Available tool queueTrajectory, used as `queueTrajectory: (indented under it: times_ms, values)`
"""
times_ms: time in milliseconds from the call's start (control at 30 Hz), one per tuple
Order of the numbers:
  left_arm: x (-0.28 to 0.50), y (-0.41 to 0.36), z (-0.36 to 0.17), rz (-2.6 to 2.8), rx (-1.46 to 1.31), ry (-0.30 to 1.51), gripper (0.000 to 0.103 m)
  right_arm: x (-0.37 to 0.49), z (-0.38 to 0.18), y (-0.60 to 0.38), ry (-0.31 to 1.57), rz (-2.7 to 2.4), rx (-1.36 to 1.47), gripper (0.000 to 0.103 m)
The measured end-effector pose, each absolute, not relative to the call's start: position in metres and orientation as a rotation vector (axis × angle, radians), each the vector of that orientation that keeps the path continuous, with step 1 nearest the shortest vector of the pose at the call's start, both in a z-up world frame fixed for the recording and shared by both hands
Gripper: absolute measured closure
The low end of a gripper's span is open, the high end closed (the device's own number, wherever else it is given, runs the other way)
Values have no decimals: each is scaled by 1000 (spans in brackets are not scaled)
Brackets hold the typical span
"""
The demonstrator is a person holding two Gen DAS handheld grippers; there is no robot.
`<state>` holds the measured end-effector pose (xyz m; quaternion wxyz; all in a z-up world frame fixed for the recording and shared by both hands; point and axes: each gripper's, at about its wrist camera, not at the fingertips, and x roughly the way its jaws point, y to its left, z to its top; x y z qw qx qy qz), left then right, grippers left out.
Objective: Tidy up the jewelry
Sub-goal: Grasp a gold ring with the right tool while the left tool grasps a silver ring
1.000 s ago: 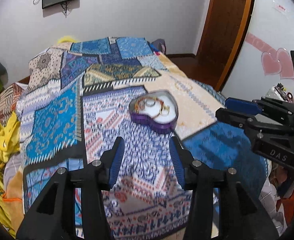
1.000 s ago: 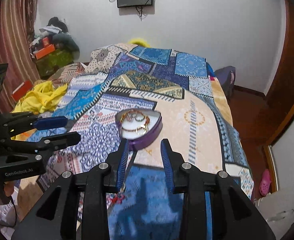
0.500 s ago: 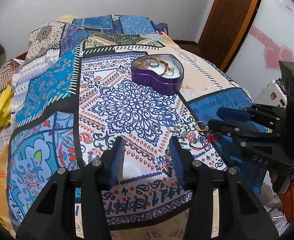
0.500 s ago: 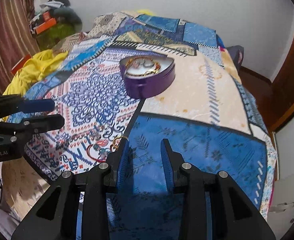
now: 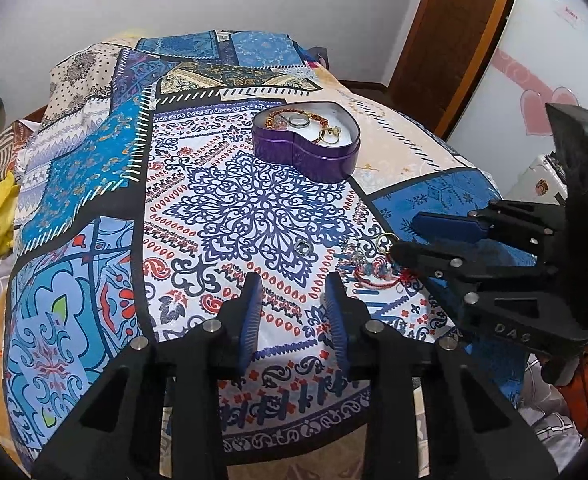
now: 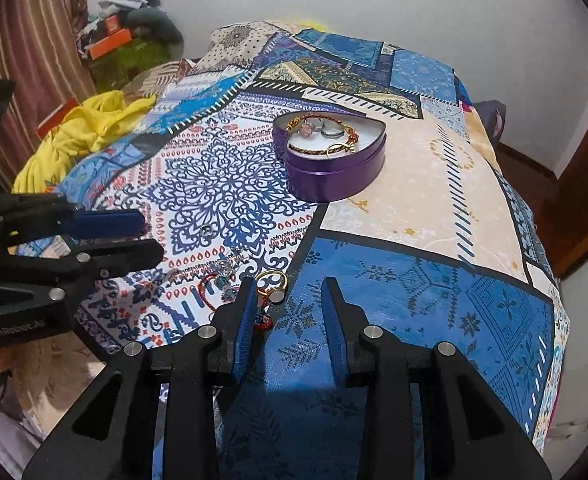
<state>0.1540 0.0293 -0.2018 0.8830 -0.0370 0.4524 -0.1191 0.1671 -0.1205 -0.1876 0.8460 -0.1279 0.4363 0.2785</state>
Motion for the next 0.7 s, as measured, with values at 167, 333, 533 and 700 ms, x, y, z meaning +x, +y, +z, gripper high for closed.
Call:
queueTrajectory:
  times_ms: [167,333,533,700]
  values:
    - [162,32,-208,-265,-96,962,74,171,-192,-117,920,610,-267,73]
    - [173,34,-210,-277,-115,980,75,165,-192,-114,902,637,-287,86]
    - [181,23,-213,-269,-57,993,75,171,-190,-122,895,624,-238,86]
    - [188,17,-216,-257,-28,997,75,176,-185,-132,883,602,-205,86]
